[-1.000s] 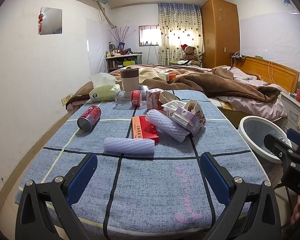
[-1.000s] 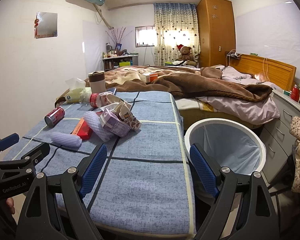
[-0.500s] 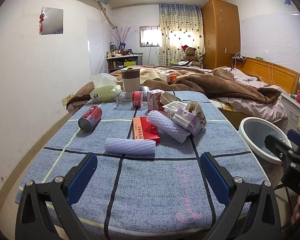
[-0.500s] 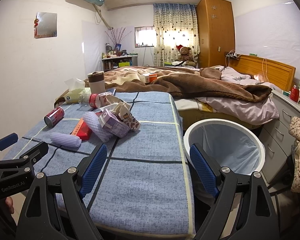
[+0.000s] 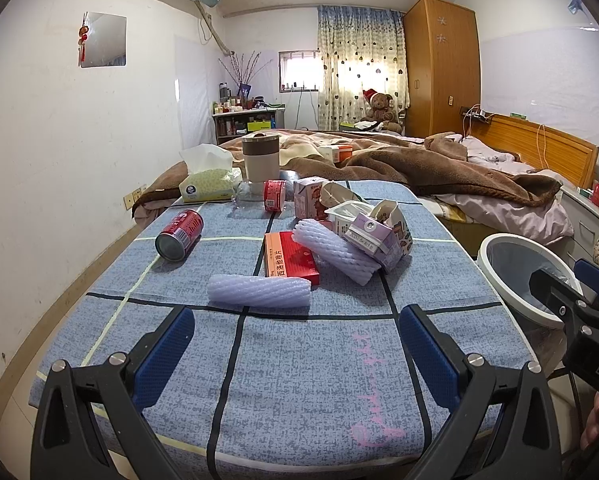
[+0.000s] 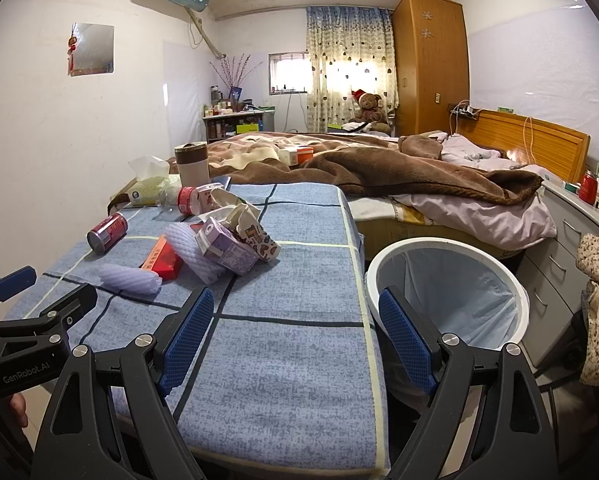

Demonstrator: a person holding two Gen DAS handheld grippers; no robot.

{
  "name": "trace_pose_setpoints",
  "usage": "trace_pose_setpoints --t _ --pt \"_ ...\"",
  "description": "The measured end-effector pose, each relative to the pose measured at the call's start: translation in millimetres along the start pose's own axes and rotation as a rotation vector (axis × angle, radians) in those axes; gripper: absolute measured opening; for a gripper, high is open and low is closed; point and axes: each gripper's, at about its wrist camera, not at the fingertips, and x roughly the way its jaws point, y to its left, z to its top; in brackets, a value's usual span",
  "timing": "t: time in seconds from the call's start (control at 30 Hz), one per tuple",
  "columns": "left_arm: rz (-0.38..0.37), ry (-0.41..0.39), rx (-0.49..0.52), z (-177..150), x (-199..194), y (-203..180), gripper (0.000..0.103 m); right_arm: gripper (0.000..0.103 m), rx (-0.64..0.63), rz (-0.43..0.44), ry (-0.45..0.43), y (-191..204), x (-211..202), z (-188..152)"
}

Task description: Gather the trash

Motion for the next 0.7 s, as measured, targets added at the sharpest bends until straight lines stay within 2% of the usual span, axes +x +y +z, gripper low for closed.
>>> trace_pose_setpoints --t 0.7 --pt "0.000 0.002 -0.003 -0.2 -0.1 1.2 0.103 0.086 -0.004 0.000 -0.001 0.5 0.9 0.6"
